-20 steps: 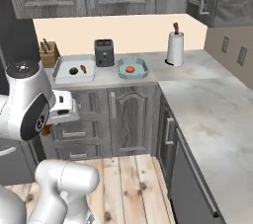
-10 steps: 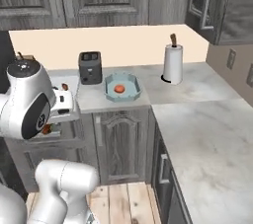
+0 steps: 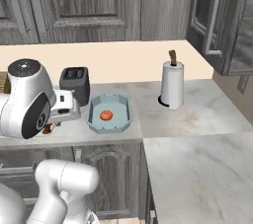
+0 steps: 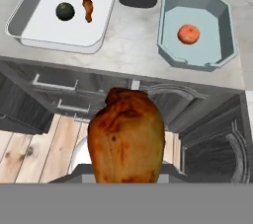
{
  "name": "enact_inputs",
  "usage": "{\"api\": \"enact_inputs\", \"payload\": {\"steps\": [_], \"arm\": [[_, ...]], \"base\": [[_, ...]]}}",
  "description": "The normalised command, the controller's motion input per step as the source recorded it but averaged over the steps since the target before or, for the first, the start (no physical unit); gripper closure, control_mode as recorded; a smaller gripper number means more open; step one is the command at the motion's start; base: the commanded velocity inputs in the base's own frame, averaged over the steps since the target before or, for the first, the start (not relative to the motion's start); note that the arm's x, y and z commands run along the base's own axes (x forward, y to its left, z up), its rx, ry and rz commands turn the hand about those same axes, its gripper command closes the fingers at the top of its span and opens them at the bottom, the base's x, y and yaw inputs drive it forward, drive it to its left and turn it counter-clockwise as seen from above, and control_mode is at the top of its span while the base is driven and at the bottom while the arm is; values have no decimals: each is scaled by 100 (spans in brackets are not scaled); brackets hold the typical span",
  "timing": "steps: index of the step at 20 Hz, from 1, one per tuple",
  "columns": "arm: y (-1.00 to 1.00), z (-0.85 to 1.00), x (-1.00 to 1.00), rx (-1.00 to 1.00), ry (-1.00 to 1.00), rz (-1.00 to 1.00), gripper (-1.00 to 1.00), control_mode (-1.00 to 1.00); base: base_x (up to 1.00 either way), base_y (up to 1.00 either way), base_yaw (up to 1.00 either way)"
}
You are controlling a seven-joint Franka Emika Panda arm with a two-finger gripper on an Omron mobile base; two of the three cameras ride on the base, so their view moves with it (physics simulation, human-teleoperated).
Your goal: Place one squash and one chicken drumstick in each tupperware on the nearby counter, to pack two identical lunches.
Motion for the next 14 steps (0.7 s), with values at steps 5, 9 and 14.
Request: {"api": "enact_inputs", "payload": {"steps": [5, 9, 14], "arm": [[0, 0, 0, 0, 0, 0, 100, 100], [-4, -40, 7, 0, 11, 3, 100, -100], [-35, -60, 34, 0, 14, 4, 100, -100]], "base": [[51, -2, 11], [12, 0, 5], [0, 0, 0]]}}
